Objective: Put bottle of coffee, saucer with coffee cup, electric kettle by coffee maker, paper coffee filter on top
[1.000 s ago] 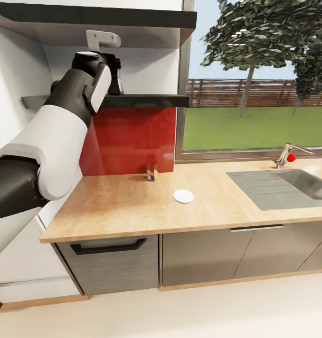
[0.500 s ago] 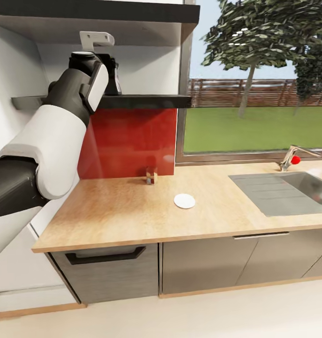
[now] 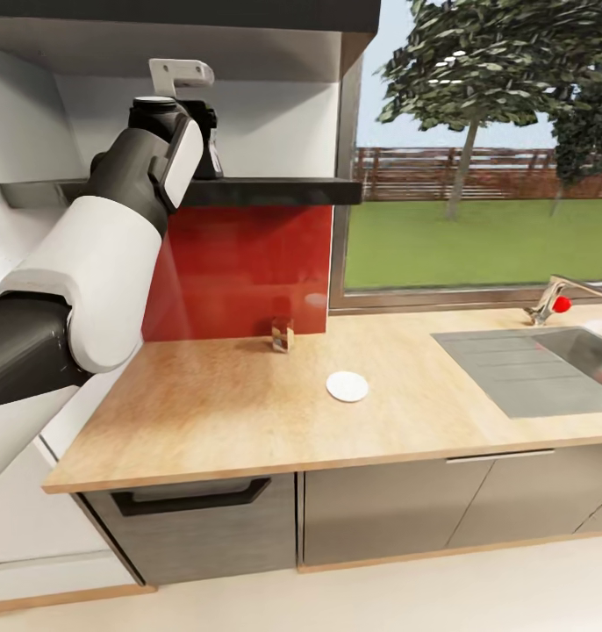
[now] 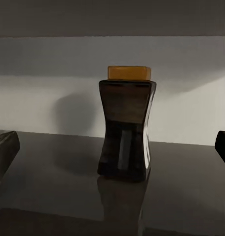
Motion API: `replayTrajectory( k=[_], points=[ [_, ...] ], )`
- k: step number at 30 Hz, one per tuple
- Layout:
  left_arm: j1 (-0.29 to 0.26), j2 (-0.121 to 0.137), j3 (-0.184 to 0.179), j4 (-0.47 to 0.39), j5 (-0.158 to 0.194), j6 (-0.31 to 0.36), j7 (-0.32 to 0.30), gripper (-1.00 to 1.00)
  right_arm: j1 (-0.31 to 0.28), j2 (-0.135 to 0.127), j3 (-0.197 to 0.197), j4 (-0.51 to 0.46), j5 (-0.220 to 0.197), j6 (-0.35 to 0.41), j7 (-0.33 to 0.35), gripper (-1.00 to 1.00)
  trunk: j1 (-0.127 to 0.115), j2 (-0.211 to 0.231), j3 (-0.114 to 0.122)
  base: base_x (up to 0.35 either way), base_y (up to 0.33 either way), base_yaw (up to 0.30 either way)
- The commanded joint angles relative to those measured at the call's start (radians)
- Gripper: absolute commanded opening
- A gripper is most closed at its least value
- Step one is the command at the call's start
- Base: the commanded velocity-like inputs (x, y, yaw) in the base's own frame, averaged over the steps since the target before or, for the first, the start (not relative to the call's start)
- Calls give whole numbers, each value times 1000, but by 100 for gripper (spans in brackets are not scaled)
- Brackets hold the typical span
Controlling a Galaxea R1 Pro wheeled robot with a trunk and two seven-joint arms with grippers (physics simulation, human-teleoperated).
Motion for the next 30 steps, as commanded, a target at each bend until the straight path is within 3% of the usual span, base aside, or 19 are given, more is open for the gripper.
replayTrajectory(
  k=[1,12,20,30],
  points=[
    [-1,0,0,-1,-6,7,1,100,-1,0,1,1,-6,-4,-1,100,1,-2,-2,276,0,0],
    [-1,0,-5,-18,-9,6,1,100,-1,0,1,1,-5,-4,0,100,1,-2,-2,104,0,0],
    [-1,0,-3,-22,-7,7,1,100,-1,0,1,52,-6,-4,-1,100,1,-2,-2,217,0,0],
    [-1,3,-3,-22,-12,8,1,100,-1,0,1,54,-6,-4,-1,100,1,-2,-2,35,0,0]
  ],
)
